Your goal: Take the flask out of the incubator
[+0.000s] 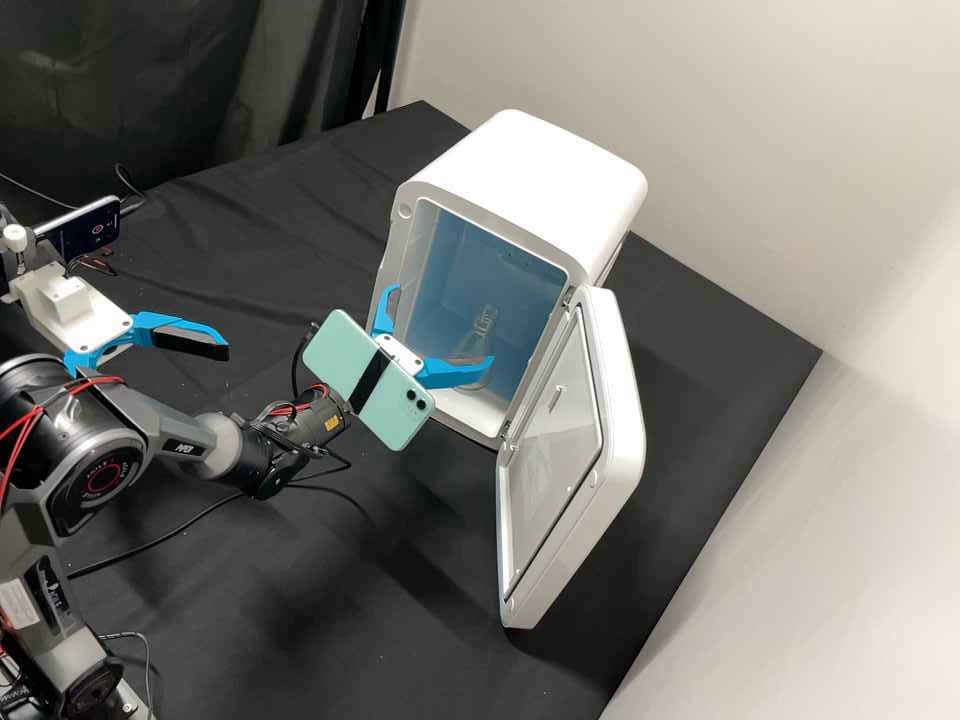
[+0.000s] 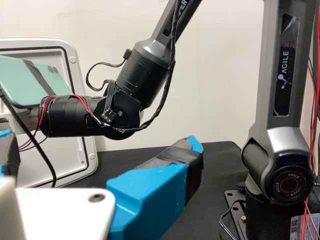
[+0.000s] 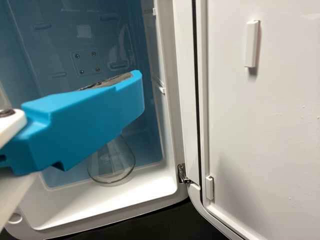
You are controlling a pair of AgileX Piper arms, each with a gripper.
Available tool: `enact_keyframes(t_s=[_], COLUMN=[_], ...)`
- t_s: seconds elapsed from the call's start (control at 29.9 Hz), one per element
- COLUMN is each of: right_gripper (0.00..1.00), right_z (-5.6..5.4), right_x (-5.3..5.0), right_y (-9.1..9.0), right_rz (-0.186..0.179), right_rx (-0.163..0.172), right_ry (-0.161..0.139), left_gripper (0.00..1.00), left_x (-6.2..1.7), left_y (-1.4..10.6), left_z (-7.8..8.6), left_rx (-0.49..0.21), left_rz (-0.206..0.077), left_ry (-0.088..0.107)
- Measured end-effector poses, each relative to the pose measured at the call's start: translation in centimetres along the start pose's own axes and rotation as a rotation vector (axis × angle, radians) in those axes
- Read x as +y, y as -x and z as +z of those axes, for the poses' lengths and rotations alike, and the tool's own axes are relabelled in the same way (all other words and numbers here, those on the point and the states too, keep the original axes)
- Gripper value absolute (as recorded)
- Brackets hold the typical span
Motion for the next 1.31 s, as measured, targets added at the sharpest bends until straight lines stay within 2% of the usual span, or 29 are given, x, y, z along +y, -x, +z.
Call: enact_keyframes(t_s=[0.33, 0.4, 0.5, 0.57, 0.64, 0.67, 0.74, 0.8, 0.84, 0.87, 1.07, 1.21, 1.24, 1.27, 1.31], right_gripper=[1.00, 1.00, 1.00, 1.00, 1.00, 1.00, 1.00, 1.00, 1.00, 1.00, 1.00, 1.00, 1.00, 1.00, 1.00], right_z=[0.0, 0.0, 0.0, 0.0, 0.0, 0.0, 0.0, 0.0, 0.0, 0.0, 0.0, 0.0, 0.0, 0.0, 0.0], right_x=[0.0, 0.0, 0.0, 0.0, 0.0, 0.0, 0.0, 0.0, 0.0, 0.0, 0.0, 0.0, 0.0, 0.0, 0.0], right_y=[0.0, 0.0, 0.0, 0.0, 0.0, 0.0, 0.0, 0.0, 0.0, 0.0, 0.0, 0.0, 0.0, 0.0, 0.0], right_rz=[0.000, 0.000, 0.000, 0.000, 0.000, 0.000, 0.000, 0.000, 0.000, 0.000, 0.000, 0.000, 0.000, 0.000, 0.000], right_rx=[0.000, 0.000, 0.000, 0.000, 0.000, 0.000, 0.000, 0.000, 0.000, 0.000, 0.000, 0.000, 0.000, 0.000, 0.000], right_ry=[0.000, 0.000, 0.000, 0.000, 0.000, 0.000, 0.000, 0.000, 0.000, 0.000, 0.000, 0.000, 0.000, 0.000, 0.000], left_gripper=[1.00, 1.00, 1.00, 1.00, 1.00, 1.00, 1.00, 1.00, 1.00, 1.00, 1.00, 1.00, 1.00, 1.00, 1.00], left_x=[0.00, 0.08, 0.26, 0.53, 0.86, 0.96, 0.87, 0.59, 0.50, 0.30, -0.19, -0.38, -0.43, -0.46, -0.42], left_y=[0.0, 0.1, 0.9, 1.4, 2.1, 2.6, 3.2, 3.7, 3.8, 3.9, 3.9, 4.0, 4.0, 3.9, 3.9], left_z=[0.0, 0.2, 0.8, 1.2, 1.4, 1.4, 1.3, 1.0, 0.9, 0.7, 0.0, -1.4, -1.7, -2.2, -2.5], left_rx=[0.000, -0.006, 0.010, 0.032, 0.018, 0.012, -0.003, -0.020, -0.017, -0.008, 0.027, 0.095, 0.108, 0.130, 0.144], left_rz=[0.000, 0.002, -0.002, 0.007, 0.016, 0.018, 0.010, -0.007, -0.010, -0.019, -0.054, -0.089, -0.100, -0.117, -0.119], left_ry=[0.000, 0.012, 0.034, 0.029, 0.030, 0.038, 0.084, 0.142, 0.159, 0.168, 0.169, 0.169, 0.162, 0.164, 0.164])
